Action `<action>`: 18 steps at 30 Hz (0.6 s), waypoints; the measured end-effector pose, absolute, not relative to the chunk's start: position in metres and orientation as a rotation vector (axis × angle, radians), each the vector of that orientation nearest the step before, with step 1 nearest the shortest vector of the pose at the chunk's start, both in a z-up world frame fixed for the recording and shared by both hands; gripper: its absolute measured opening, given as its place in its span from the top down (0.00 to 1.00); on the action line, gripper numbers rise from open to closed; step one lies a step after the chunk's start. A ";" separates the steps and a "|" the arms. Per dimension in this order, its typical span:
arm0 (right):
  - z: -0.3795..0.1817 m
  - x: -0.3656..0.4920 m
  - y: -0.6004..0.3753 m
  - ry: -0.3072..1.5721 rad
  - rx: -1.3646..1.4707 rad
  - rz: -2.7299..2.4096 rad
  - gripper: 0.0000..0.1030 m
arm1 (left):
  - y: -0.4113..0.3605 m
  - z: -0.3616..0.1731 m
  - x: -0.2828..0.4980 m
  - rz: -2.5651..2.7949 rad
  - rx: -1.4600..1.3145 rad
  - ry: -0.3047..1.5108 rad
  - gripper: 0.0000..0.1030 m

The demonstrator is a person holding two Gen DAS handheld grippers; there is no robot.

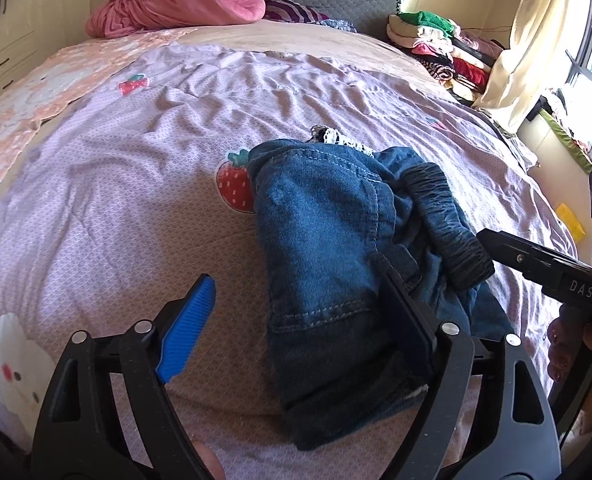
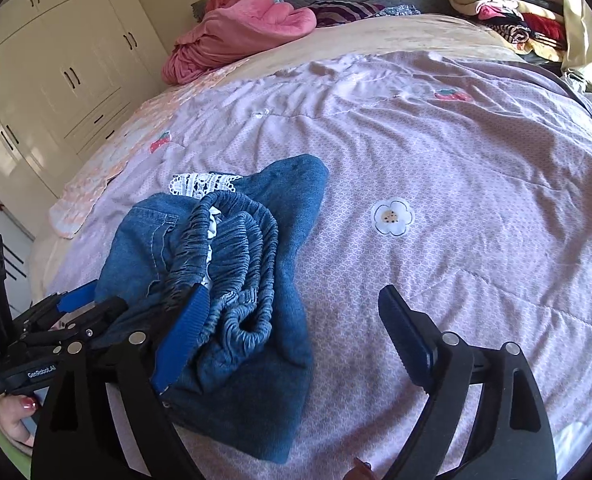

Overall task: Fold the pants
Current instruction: 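Release the denim bundle and withdraw both grippers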

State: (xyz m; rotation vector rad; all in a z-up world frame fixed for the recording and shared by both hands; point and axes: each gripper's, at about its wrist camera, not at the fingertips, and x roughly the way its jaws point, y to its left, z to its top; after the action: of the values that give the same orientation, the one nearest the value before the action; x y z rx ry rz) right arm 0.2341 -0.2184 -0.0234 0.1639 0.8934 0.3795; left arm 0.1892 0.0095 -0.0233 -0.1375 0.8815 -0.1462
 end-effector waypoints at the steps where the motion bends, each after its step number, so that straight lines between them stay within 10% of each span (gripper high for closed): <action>1: -0.021 0.232 -0.220 0.888 0.168 0.378 0.15 | 0.010 -0.022 0.187 -0.144 -0.134 0.879 0.23; 18: 0.016 0.181 -0.228 0.794 0.132 0.367 0.05 | 0.010 0.002 0.146 -0.128 -0.100 0.824 0.10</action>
State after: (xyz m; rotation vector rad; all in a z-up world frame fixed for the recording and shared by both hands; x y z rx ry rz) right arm 0.1815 -0.2284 0.0165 0.1321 0.7938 0.3671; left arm 0.1463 0.0098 0.0024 -0.1003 0.8243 -0.1278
